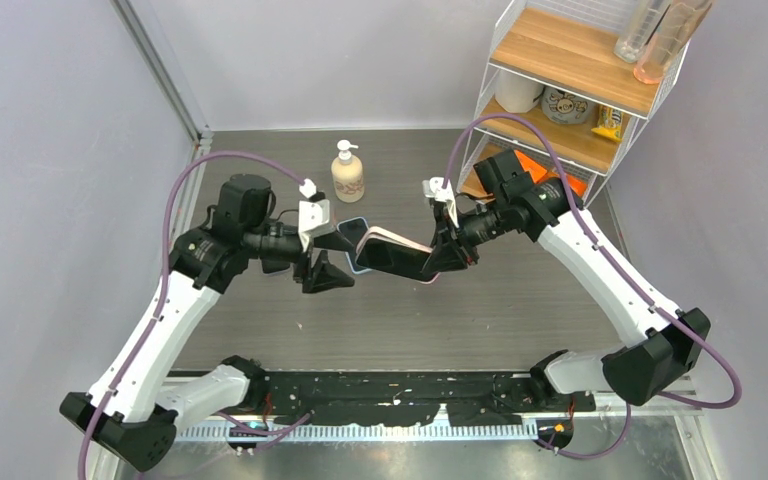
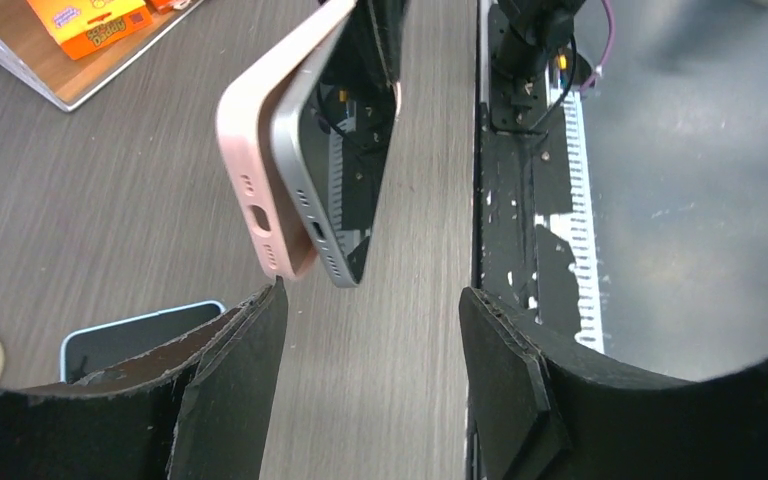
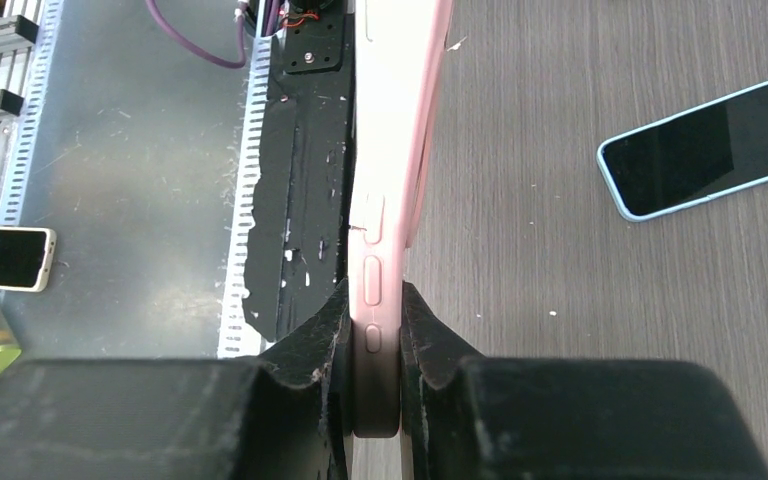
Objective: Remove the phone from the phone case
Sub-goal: Remove the phone case from the phone.
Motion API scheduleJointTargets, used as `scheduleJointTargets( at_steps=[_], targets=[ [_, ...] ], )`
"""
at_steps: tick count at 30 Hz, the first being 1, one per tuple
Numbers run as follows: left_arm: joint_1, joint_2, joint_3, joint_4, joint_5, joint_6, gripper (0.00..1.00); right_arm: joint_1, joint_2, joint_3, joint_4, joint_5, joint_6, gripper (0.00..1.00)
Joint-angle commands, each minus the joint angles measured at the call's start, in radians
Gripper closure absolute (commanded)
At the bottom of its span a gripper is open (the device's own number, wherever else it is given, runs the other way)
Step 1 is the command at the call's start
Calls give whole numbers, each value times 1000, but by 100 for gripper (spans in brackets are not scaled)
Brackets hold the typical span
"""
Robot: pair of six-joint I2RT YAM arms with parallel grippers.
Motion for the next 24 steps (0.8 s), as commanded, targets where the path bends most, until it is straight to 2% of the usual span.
scheduleJointTargets(
  at_steps=[1, 7, 12, 24],
  targets=[
    [11, 5, -14, 151, 7, -155, 31, -3, -12, 53, 5, -90, -24, 95],
    [12, 37, -14, 145, 86, -201, 37, -4, -14, 46, 7, -85, -25, 95],
    [12, 33, -13, 109, 93, -183, 42, -3, -12, 42, 8, -70, -27, 95],
    [13, -13, -11, 53, 75, -149, 42, -3, -16, 38, 15, -39, -26, 95]
  ],
)
